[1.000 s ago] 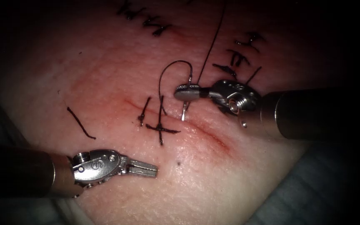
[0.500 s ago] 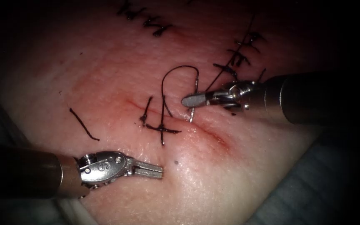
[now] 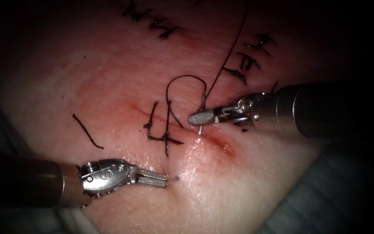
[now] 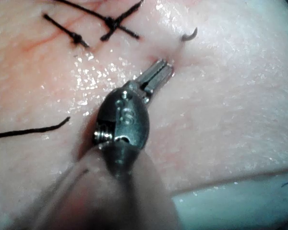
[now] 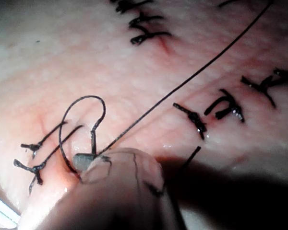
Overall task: Wound Closure
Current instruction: Throw the needle through the bottom of the skin with the right tool
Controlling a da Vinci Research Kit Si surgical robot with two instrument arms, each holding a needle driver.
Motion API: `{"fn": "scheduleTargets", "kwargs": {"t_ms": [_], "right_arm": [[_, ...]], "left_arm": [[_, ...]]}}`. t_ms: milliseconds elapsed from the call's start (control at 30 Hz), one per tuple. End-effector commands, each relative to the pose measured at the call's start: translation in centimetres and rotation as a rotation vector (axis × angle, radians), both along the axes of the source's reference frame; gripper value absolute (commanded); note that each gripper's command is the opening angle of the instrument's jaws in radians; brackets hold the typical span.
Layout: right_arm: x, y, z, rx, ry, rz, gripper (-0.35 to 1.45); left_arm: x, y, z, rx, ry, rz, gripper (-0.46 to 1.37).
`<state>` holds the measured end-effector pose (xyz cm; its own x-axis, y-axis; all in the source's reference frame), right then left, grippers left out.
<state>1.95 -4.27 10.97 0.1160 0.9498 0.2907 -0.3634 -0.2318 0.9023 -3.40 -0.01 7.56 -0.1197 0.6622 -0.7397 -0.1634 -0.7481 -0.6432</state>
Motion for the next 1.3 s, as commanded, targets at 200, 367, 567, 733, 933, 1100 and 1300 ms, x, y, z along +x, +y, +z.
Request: {"fn": "scheduleTargets", "kwargs": {"t_ms": [200, 367, 567, 733, 933, 1100, 1300], "right_arm": [[0.0, -0.17, 0.02, 0.053, 0.002, 0.024, -0.35], [0.0, -0.26, 0.0, 0.091, 0.009, 0.038, -0.35], [0.04, -0.34, -0.11, 0.119, 0.036, 0.051, -0.35], [0.09, -0.41, -0.13, 0.132, 0.055, 0.058, -0.35], [0.13, -0.53, -0.05, 0.181, 0.074, 0.063, -0.35], [0.19, -0.73, 0.04, 0.22, 0.093, 0.055, -0.35], [0.23, -0.82, -0.01, 0.235, 0.105, 0.046, -0.35]], "left_arm": [[0.0, 0.01, 0.0, 0.002, -0.003, 0.003, -0.35], [-0.01, 0.03, 0.03, 0.002, -0.003, 0.003, -0.35], [-0.01, 0.03, 0.04, 0.002, -0.002, 0.002, -0.35], [-0.02, 0.04, 0.04, 0.002, -0.002, 0.002, -0.35], [-0.02, 0.03, 0.04, 0.002, -0.002, 0.002, -0.35], [-0.02, 0.04, 0.04, 0.002, -0.002, 0.002, -0.35], [-0.02, 0.04, 0.04, 0.002, -0.002, 0.002, -0.35]]}}
